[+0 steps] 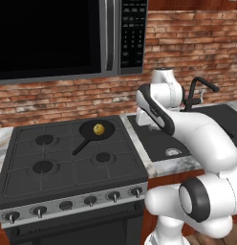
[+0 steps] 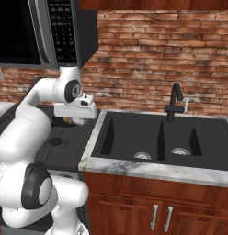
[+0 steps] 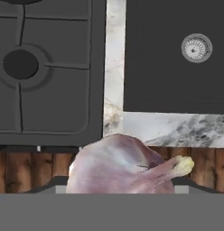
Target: Put the garlic and squash in the pan. Then turn on the rear right burner and set the heat to medium.
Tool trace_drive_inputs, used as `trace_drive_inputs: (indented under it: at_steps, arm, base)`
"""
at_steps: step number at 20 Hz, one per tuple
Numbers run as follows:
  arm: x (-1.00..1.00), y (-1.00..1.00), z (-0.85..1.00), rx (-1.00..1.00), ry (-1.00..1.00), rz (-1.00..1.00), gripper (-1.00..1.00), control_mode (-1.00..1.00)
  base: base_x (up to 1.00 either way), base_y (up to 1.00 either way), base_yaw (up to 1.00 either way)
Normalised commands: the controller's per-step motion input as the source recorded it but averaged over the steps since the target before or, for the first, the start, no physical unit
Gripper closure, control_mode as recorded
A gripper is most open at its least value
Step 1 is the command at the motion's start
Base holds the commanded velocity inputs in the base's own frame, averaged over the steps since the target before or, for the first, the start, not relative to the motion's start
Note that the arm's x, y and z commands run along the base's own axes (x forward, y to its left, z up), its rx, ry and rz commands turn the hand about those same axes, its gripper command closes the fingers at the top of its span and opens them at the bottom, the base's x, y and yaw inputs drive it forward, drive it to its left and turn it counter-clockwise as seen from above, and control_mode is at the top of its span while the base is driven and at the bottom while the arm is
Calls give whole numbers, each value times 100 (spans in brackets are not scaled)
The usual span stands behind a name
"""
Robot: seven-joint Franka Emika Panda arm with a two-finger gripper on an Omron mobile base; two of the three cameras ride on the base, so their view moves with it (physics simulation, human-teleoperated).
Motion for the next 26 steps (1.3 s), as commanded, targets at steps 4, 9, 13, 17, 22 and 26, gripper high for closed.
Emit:
trace_drive_inputs:
  at_steps: [4, 9, 13, 17, 22, 26]
  arm:
    - [72, 48, -5, 0, 0, 30, 100, -100]
    - [82, 42, -33, 0, 0, 31, 100, -100]
    - [37, 25, -52, 0, 0, 22, 100, -100]
    - [1, 9, -68, 0, -8, 14, 100, -100]
    - [3, 0, -11, 4, -13, 9, 100, -100]
    - [49, 1, 0, 6, -3, 1, 100, -100]
  base:
    - [0, 0, 0]
    - [0, 0, 0]
    - [0, 0, 0]
    - [0, 0, 0]
    - [0, 0, 0]
    - [0, 0, 0]
